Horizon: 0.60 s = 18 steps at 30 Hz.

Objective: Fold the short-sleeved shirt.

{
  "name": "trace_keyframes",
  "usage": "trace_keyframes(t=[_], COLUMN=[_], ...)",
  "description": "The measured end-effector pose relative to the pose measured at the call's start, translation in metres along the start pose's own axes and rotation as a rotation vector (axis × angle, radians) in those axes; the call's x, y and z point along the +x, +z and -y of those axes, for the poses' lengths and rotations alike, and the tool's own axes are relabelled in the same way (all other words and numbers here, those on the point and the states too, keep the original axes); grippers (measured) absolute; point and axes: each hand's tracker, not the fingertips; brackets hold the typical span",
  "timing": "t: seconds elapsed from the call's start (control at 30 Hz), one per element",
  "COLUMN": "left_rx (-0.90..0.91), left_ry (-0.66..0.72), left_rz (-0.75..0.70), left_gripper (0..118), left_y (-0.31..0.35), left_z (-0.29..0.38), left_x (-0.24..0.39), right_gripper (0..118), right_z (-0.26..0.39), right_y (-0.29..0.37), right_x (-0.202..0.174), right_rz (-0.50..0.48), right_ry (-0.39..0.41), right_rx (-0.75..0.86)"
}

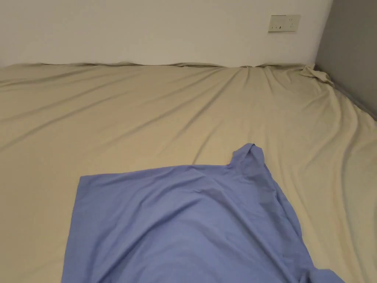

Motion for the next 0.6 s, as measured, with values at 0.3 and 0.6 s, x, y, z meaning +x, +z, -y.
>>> trace_keyframes(t=[0.3, 0.6], left_rx=[0.285, 0.195], left_ry=[-0.042, -0.080], left_rz=[-0.014, -0.008], left_gripper=[0, 0], left_y=[0.128, 0.112], left_z=[-0.038, -0.026], left_x=[0.017, 0.032], right_gripper=[2, 2], right_z=[-0.054, -0.044], right_y=[0.070, 0.070], right_x=[-0.021, -0.047], right_rz=[-0.060, -0.069], right_ry=[0.035, 0.059], right_rx=[0.201, 0.190])
